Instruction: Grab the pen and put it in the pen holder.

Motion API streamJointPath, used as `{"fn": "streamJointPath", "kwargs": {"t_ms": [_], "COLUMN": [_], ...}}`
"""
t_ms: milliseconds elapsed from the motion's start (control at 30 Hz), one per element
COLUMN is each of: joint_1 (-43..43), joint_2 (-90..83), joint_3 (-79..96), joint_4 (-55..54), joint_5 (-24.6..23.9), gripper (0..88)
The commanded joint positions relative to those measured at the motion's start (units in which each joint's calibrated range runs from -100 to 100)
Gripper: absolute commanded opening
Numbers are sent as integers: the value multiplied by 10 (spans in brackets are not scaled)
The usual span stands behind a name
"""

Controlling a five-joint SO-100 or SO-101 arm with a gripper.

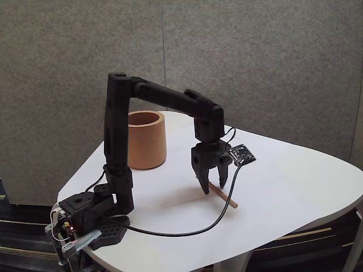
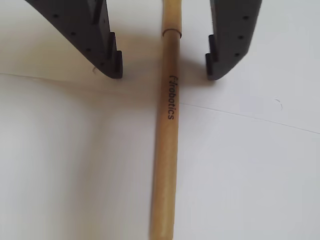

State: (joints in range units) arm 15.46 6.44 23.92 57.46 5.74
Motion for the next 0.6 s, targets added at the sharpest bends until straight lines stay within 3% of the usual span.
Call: {"fn": "streamJointPath", "kwargs": {"t_ms": [0,567], "joint_1": [0,10], "joint_2": [-5,-11], "joint_3": [-7,-3], "joint_4": [-4,-31], "joint_5": [-1,-1], "gripper": [0,9]}}
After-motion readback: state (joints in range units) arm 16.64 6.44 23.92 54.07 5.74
